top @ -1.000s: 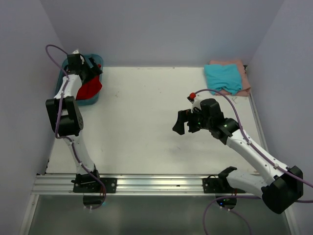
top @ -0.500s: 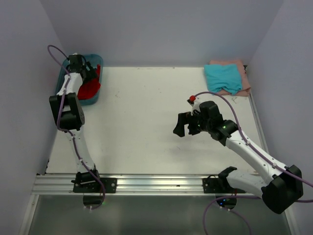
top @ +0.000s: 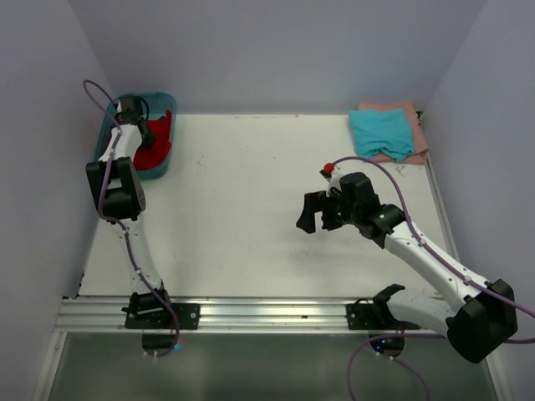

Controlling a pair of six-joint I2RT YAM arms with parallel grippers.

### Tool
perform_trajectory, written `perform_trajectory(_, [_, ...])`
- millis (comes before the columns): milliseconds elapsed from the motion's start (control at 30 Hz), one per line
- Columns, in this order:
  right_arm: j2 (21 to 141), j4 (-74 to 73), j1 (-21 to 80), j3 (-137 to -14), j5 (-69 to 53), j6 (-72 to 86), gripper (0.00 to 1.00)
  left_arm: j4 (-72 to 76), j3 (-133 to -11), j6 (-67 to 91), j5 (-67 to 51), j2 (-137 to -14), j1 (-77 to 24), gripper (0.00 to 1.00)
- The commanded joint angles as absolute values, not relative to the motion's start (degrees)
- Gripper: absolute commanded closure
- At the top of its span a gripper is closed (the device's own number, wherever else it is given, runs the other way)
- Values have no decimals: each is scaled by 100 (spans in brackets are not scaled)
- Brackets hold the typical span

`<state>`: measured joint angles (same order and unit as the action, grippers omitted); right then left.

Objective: Fold and stack the t-shirts
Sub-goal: Grab crumpled tshirt from bin with the left arm

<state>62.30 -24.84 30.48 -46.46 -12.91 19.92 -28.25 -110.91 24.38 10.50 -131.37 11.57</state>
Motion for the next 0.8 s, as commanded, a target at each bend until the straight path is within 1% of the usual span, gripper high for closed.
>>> perform_trajectory(0, [6161, -2382, 3076, -4623, -1213, 2056, 1, -2760, -11250, 2320, 993, -13157, 1204, 85])
perform_trajectory(33, [6152, -2391, 3076, -4614, -1204, 2057, 1, -2742, -11259, 2303, 967, -13157, 1204, 89])
perform_trajectory(67, [6152, -2382, 3067, -4614, -1195, 2057, 1, -2733, -11259, 2303, 941, -13149, 1195, 96])
perform_trajectory(100, [6118, -2391, 3076, -4597, -1187, 2048, 1, -2725, -11241, 2303, 914, -13131, 1204, 99])
perform_trajectory(133, [6135, -2382, 3067, -4597, -1178, 2057, 1, -2690, -11241, 2294, 888, -13122, 1204, 100])
perform_trajectory(333, [6065, -2426, 3067, -4579, -1143, 2039, 1, -2654, -11224, 2329, 739, -12894, 1204, 100])
perform_trajectory(533, [6082, -2391, 3076, -4562, -1125, 2048, 1, -2593, -11250, 2549, 273, -11840, 1073, 100])
perform_trajectory(633, [6100, -2294, 3067, -4535, -1134, 2074, 1, -2672, -11285, 2601, 36, -11225, 783, 100])
perform_trajectory(767, [6109, -2268, 3067, -4535, -942, 2100, 1, -2707, -11233, 2758, -543, -10164, 54, 100])
